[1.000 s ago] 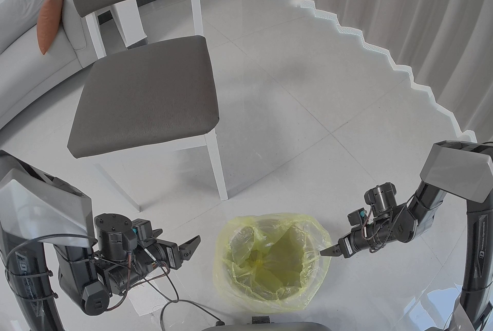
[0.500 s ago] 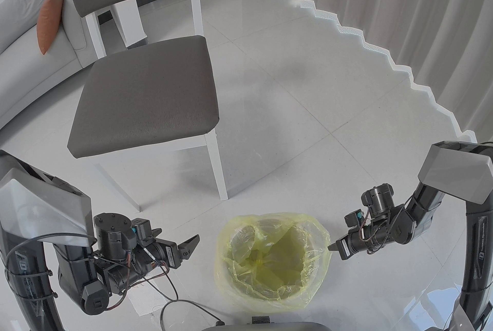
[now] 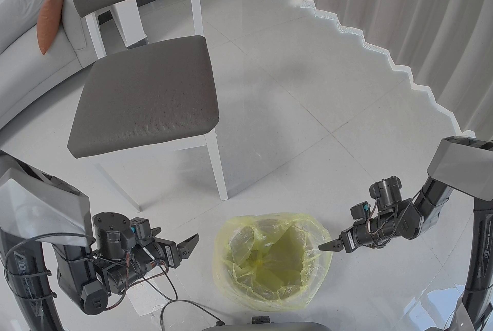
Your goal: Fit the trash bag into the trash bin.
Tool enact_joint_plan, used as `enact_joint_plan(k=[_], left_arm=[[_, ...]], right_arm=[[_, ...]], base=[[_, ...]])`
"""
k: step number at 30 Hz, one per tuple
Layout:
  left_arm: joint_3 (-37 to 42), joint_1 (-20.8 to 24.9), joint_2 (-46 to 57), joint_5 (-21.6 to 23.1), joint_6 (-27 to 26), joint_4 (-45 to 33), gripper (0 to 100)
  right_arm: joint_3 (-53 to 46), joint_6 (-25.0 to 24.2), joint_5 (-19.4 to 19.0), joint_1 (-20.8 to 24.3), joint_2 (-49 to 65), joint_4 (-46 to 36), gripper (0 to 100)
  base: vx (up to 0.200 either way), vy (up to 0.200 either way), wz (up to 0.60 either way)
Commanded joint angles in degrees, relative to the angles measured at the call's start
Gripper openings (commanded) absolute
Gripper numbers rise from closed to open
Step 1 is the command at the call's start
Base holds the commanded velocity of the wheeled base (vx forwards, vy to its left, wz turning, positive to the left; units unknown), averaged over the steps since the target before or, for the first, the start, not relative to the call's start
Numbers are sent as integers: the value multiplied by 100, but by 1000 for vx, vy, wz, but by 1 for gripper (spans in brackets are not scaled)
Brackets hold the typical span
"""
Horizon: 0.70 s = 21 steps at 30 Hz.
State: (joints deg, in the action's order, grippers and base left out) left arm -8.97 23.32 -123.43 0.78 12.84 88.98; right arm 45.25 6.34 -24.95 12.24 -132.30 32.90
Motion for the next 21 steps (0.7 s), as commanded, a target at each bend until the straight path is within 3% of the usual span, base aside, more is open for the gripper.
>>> enact_joint_plan(k=[1,8,9,21], left_arm=[[1,6,21,-8,0,102,100],[1,15,21,-52,0,102,100],[1,6,21,-52,0,102,100],[-8,-12,-14,-52,8,102,100]], right_arm=[[212,25,-1,-2,-173,-29,100],[441,34,-1,147,-463,-100,100],[441,43,-9,147,-472,-91,0],[449,25,-18,156,-472,-109,0]], base=[[0,0,0],[0,0,0],[0,0,0],[0,0,0]])
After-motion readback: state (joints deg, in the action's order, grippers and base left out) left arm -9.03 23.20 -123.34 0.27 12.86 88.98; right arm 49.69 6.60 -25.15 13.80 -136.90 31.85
